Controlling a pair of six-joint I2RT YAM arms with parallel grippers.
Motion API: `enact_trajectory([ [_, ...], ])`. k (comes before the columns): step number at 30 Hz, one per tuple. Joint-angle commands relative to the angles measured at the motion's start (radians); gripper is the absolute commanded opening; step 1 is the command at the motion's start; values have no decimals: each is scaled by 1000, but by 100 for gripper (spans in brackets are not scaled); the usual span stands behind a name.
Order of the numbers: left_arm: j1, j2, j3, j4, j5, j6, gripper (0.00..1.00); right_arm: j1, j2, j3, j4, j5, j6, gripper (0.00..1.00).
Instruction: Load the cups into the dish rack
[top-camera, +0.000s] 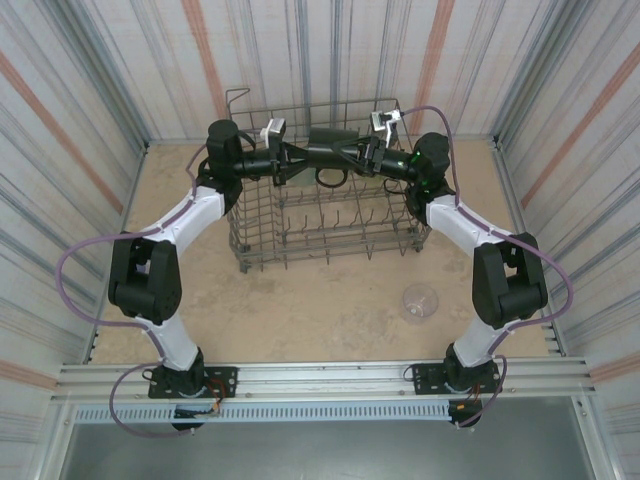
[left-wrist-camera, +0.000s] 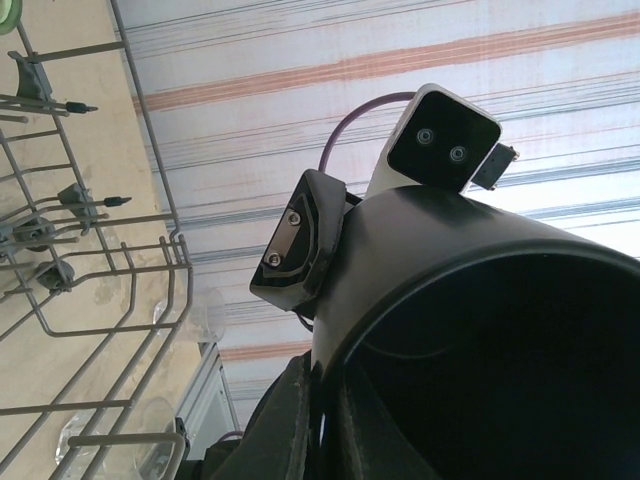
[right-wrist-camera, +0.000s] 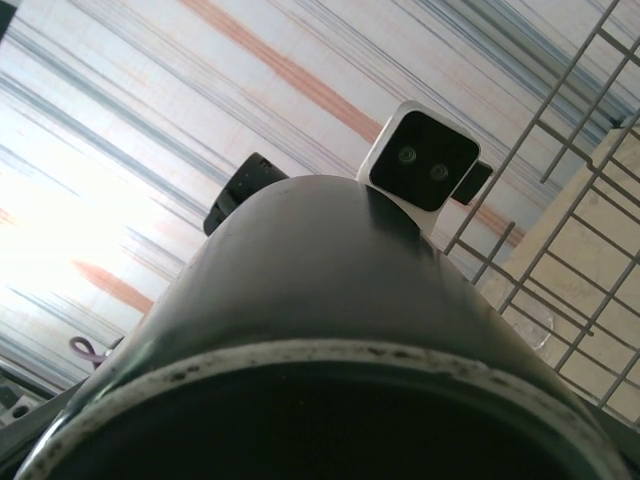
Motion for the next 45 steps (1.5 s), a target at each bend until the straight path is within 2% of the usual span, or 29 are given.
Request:
enact_trajectory([
  [1, 25, -23, -3, 0, -18, 64, 16, 0, -9, 12, -11, 16, -20, 48],
  [7, 68, -62, -11, -137, -55, 151, 30, 3, -15, 60, -202, 32, -162, 47],
  [9, 88, -86, -8, -205, -74, 203, 31, 2, -12, 73, -239, 39, -186, 46],
  [12, 112, -117, -7, -285, -104, 261, 40, 4, 2, 89, -252, 48, -189, 41],
  [17, 145, -161, 3, -414, -132, 354, 43, 10, 32, 129, -307, 71, -213, 40],
  [21, 183, -205, 13, -571, -178, 466, 43, 32, 46, 185, -465, 107, -310, 38],
  [24, 215, -241, 23, -676, -212, 546, 44, 56, 57, 240, -617, 158, -409, 37],
  [30, 254, -304, 45, -815, -268, 667, 53, 106, 110, 436, -1027, 351, -622, 35],
  [37, 276, -330, 72, -914, -325, 755, 76, 170, 240, 691, -1342, 552, -752, 34],
  [39, 293, -330, 77, -928, -317, 768, 86, 194, 281, 778, -1424, 618, -799, 34],
  [40, 304, -326, 87, -953, -315, 785, 96, 206, 301, 818, -1463, 648, -816, 34],
  [45, 385, -325, 103, -1036, -321, 836, 99, 242, 420, 1031, -1636, 723, -862, 34],
])
